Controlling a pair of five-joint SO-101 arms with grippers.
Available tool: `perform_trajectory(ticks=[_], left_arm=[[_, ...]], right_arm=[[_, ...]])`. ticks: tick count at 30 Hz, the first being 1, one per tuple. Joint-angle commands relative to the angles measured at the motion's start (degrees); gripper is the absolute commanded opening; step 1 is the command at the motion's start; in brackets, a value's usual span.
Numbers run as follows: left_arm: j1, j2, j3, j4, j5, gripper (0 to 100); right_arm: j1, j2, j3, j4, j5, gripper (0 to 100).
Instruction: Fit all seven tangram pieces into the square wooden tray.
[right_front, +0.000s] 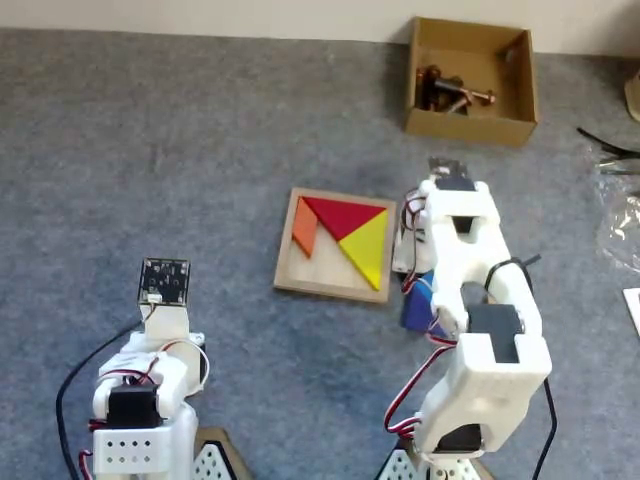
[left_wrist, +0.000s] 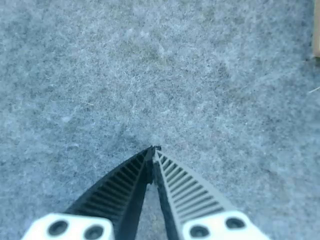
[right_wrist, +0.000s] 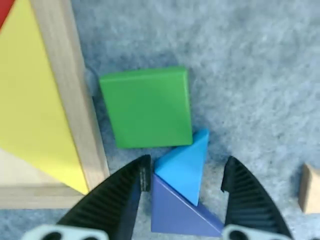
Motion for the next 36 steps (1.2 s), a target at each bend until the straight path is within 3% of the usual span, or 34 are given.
perform_trajectory(ticks=[1,8,18,36], left_arm=[[-0.7,-0.3,1.3,0.4,-0.4,1],[-0.7,-0.3,1.3,0.4,-0.4,1],[-0.7,-0.3,1.3,0.4,-0.4,1],[-0.7,-0.3,1.3,0.4,-0.4,1]], right_arm=[[0.6,-0.8,-0.3,-1.5,-0.4,22.4],[0.4,-1.0,4.1,-6.6,-0.5,14.6],[0.4,-1.3,4.9,-6.9,0.0,13.9],[-4.6,-1.4,4.7,-6.7,21.5,13.8]])
